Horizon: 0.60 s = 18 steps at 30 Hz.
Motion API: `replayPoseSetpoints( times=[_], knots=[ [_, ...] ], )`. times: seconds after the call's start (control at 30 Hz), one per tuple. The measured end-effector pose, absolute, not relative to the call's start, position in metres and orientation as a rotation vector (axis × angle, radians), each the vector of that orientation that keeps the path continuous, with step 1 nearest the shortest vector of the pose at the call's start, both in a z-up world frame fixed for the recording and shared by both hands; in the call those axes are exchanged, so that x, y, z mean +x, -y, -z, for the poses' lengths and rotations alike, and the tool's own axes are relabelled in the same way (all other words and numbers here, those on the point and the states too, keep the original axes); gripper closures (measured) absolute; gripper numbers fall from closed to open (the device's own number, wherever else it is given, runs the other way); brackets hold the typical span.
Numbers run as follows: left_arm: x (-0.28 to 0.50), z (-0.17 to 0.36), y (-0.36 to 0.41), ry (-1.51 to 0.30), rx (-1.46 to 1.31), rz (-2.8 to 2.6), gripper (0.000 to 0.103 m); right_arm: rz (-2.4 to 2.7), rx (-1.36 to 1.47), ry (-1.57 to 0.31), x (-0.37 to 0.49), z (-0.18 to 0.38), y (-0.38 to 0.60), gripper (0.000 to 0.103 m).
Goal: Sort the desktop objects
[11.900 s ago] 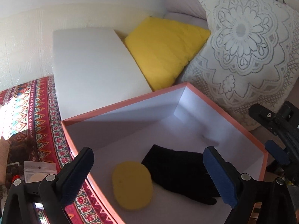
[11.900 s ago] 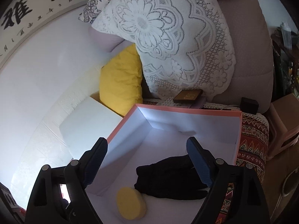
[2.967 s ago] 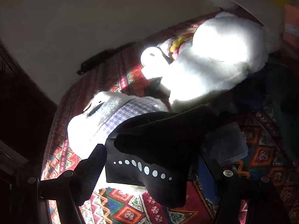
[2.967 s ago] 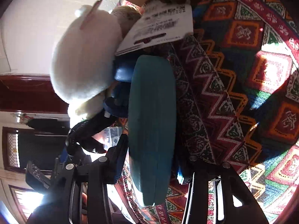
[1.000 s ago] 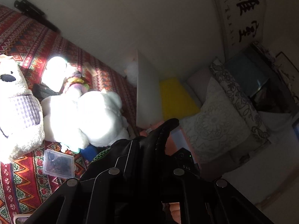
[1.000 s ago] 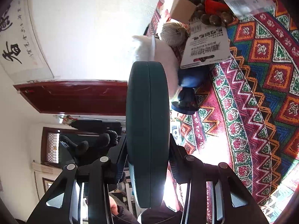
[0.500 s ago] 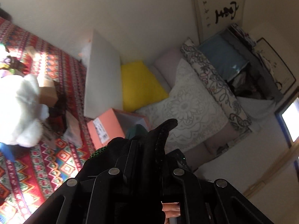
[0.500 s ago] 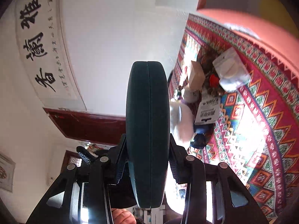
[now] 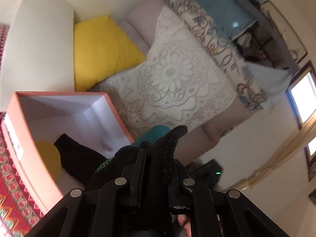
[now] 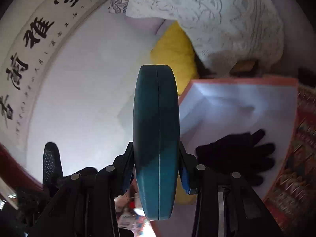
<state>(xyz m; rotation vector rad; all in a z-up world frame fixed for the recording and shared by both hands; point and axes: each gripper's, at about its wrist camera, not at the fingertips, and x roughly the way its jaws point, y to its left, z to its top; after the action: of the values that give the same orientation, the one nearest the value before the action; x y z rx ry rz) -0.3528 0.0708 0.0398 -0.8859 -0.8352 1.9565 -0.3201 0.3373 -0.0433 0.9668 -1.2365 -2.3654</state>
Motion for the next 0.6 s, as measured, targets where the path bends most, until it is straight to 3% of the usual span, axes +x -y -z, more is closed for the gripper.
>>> replayPoseSetpoints(
  times=[0.17, 0.2, 0.23, 0.27, 0.3, 0.33, 0.37, 0.6],
  knots=[
    [-0.385, -0.013, -0.117, 0.791, -0.997, -1.976, 0.087, 2.624, 1.1, 1.056, -0.338, 0.04, -0.365, 0.061],
    [-0.389, -0.008, -0.122, 0.788, -1.017, -1.99, 0.064, 2.674, 1.127, 1.015, -0.342, 0.04, -0.371, 0.059],
    [-0.391, -0.004, -0.125, 0.797, -1.033, -1.999, 0.032, 2.724, 1.153, 0.973, -0.345, 0.039, -0.376, 0.056],
    [-0.394, -0.001, -0.126, 0.818, -1.039, -2.016, 0.02, 2.773, 1.166, 0.947, -0.346, 0.038, -0.381, 0.053],
    [-0.396, 0.0, -0.126, 0.837, -1.04, -2.033, 0.008, 2.821, 1.167, 0.934, -0.345, 0.036, -0.384, 0.037],
    [-0.394, 0.0, -0.124, 0.85, -1.028, -2.054, 0.006, 2.869, 1.167, 0.921, -0.343, 0.035, -0.388, 0.022],
    [-0.395, 0.0, -0.122, 0.85, -1.023, -2.075, 0.006, 2.917, 1.146, 0.912, -0.34, 0.031, -0.391, 0.019],
    [-0.379, 0.0, -0.102, 0.829, -1.028, -2.192, 0.006, 2.995, 1.036, 0.921, -0.327, 0.017, -0.396, 0.017]
  ],
)
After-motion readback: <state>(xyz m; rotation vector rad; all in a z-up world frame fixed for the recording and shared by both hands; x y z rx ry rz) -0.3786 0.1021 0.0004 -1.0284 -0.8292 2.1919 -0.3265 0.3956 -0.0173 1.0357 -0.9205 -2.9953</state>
